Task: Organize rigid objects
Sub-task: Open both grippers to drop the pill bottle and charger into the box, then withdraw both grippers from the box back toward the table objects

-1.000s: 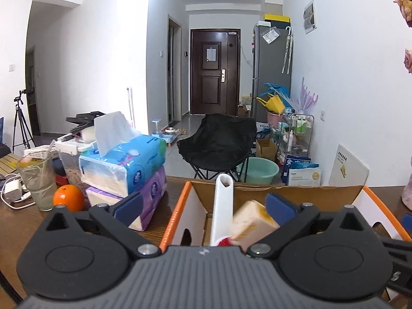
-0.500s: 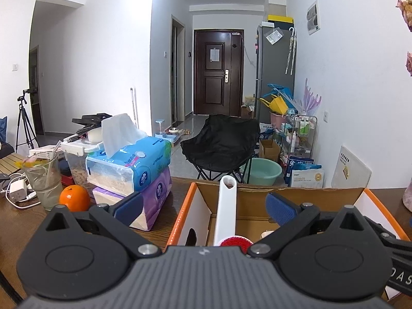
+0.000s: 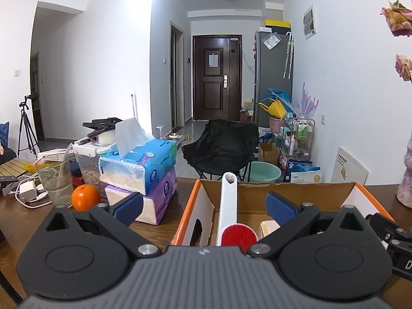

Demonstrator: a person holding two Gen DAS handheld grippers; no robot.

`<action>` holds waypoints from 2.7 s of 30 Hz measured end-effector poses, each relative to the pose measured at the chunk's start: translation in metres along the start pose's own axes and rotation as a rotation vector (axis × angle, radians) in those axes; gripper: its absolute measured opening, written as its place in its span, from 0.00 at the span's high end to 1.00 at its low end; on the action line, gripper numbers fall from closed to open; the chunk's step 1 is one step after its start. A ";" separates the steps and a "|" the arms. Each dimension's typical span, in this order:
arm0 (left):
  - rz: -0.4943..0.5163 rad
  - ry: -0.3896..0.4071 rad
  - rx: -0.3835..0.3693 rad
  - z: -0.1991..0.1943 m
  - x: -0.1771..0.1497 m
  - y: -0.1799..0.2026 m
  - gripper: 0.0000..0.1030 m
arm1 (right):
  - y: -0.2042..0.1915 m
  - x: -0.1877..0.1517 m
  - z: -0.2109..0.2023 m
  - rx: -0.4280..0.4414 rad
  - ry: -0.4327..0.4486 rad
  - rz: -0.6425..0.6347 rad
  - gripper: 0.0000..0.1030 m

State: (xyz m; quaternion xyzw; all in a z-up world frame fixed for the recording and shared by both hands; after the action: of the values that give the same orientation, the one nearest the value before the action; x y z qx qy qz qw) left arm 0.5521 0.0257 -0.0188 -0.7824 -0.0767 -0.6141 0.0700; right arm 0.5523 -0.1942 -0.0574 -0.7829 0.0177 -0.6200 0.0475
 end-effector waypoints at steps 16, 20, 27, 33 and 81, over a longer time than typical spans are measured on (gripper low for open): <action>0.008 0.015 0.014 -0.048 -0.013 -0.014 0.00 | 0.015 -0.005 -0.059 -0.035 0.035 -0.006 0.00; 0.019 0.016 0.015 -0.064 -0.017 -0.017 0.00 | 0.019 -0.005 -0.077 -0.042 0.051 -0.009 0.00; 0.025 0.010 0.009 -0.090 -0.027 -0.022 0.00 | 0.022 -0.010 -0.105 -0.048 0.057 -0.022 0.00; 0.034 -0.003 0.018 -0.110 -0.038 -0.029 0.00 | 0.024 -0.015 -0.129 -0.049 0.060 -0.028 0.00; -0.016 -0.181 0.037 -0.133 -0.109 -0.108 0.00 | 0.019 -0.077 -0.173 -0.026 -0.092 -0.071 0.00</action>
State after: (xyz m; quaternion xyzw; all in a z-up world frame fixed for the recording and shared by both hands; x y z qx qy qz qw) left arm 0.3778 0.1009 -0.0914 -0.8325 -0.1003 -0.5400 0.0726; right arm 0.3666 -0.2156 -0.0951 -0.8114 -0.0039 -0.5842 0.0160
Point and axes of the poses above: each gripper's, at about its wrist camera, not at the fingertips, and z roughly the way its jaws point, y to its right, x to its top, the point moved 7 cm from there along z, roughly the way its jaws point, and after that the axes turned 7 degrees about y, right-handed, at the moved point
